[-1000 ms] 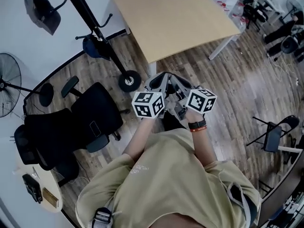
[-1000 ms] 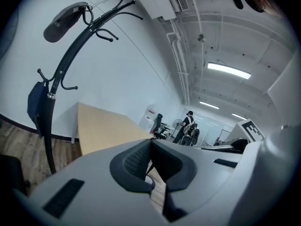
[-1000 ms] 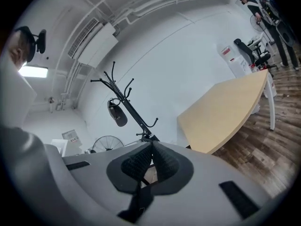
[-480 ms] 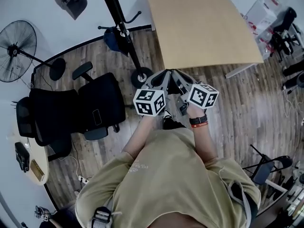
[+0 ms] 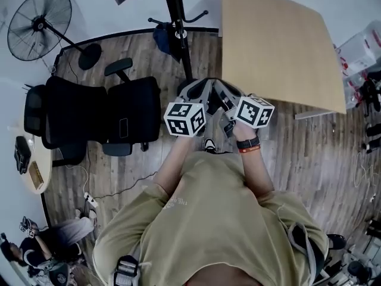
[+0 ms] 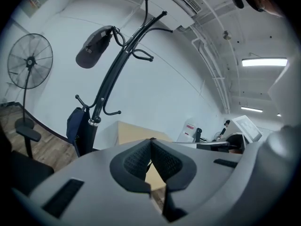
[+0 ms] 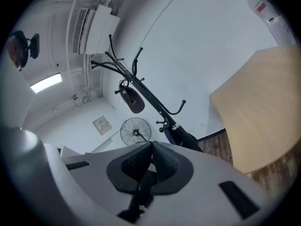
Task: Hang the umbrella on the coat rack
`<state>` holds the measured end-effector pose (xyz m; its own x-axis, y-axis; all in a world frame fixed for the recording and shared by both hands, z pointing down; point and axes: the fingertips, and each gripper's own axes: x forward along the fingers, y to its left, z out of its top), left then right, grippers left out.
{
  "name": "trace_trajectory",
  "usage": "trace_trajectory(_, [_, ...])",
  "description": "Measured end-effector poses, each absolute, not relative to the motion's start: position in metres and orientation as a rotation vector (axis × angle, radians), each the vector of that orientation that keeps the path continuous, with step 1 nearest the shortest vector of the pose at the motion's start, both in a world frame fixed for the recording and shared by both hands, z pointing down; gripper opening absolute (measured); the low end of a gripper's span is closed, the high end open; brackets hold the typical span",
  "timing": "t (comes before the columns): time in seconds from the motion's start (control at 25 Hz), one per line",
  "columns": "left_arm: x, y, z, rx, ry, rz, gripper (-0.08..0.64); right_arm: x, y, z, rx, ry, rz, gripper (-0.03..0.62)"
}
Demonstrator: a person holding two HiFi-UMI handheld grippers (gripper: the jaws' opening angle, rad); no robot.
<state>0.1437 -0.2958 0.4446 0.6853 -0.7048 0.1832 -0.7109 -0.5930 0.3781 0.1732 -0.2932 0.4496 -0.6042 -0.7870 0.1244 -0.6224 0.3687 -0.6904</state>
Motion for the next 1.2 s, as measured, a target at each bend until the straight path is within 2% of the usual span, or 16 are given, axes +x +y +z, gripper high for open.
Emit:
trace_trajectory(0.68, [0.096,-0.376,0.457,2.331,-1.32,-0.011,0.023,0.127,-0.377,0.462,-1.045,2.566,-1.151,0.018])
trace_trajectory(1.2, [0.06,-0.43,0.466,2.315,-1.327,0.001,0.023,0.09,-0.432,0.472,-1.055,2.584,-1.159,0.018])
